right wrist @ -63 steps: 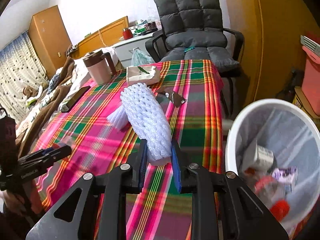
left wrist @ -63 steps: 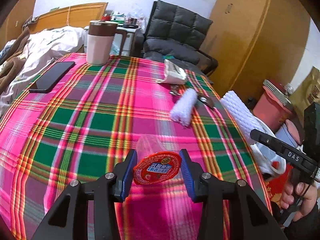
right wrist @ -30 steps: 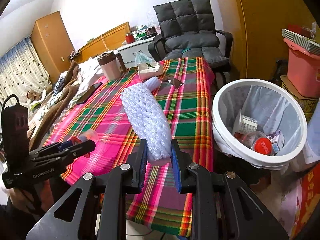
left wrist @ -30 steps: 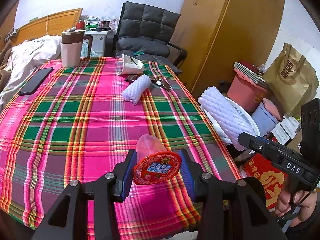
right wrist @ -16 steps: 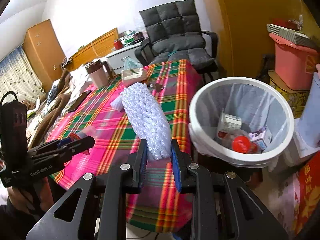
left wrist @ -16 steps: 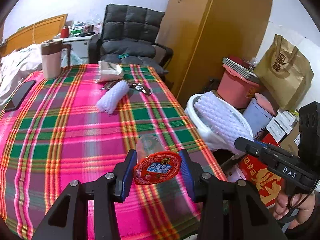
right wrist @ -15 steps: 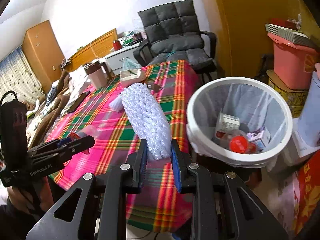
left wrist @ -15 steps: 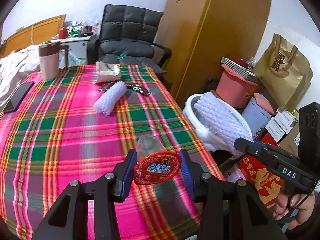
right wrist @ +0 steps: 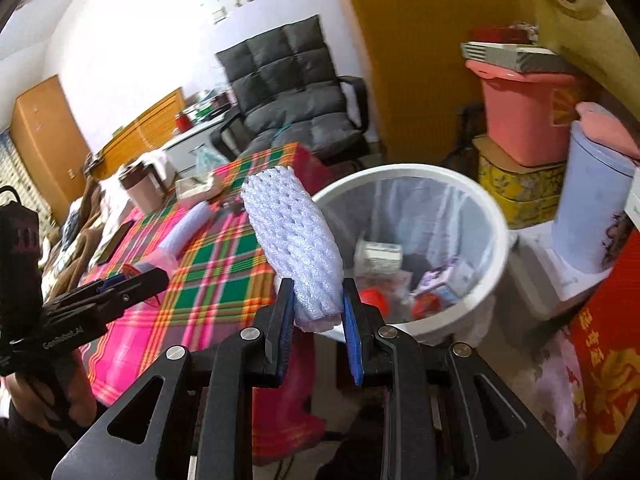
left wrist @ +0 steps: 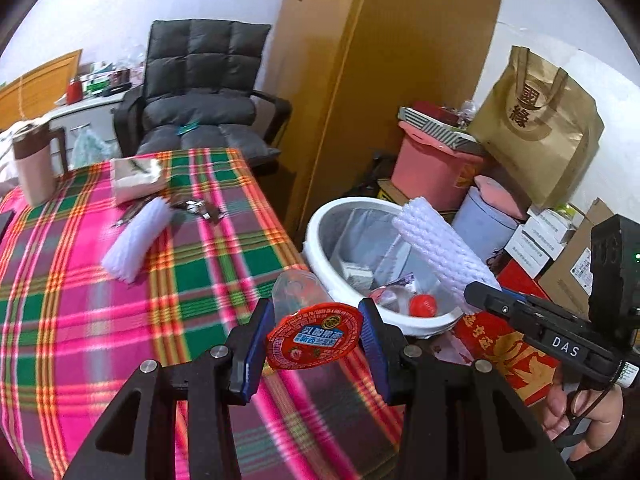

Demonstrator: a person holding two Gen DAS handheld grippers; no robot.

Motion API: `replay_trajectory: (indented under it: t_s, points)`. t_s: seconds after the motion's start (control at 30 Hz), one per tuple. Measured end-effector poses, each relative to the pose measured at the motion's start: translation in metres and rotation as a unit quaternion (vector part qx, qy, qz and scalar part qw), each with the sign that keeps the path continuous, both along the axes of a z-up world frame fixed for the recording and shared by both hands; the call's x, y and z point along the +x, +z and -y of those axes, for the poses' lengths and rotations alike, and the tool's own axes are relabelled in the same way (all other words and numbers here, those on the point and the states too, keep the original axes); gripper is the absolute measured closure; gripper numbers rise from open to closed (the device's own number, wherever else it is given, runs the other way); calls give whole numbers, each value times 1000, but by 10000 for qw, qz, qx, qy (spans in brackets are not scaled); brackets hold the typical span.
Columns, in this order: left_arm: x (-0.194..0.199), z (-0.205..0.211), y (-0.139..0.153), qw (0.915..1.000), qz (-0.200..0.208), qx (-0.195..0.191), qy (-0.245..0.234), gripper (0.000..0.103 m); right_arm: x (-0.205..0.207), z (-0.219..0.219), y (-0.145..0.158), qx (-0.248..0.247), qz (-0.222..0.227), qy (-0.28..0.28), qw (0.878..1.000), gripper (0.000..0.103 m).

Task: Collect trash
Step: 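Carry the mesh sleeve and jelly cup over the bin and release both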

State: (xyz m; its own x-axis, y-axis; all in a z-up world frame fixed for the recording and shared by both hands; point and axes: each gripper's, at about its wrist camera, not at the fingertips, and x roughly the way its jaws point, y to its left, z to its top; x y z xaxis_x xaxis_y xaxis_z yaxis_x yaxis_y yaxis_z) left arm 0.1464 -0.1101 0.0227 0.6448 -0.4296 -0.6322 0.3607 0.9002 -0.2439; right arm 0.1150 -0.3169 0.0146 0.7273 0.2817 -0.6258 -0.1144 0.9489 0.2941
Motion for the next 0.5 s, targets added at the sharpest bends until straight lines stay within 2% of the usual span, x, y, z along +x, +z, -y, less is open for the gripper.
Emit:
replay_trajectory:
  t_s: [0.5]
  points:
    - [49,60,-11,9984,-75,39,-563,59,18,31,-19,-206,-349,-575,9975,77]
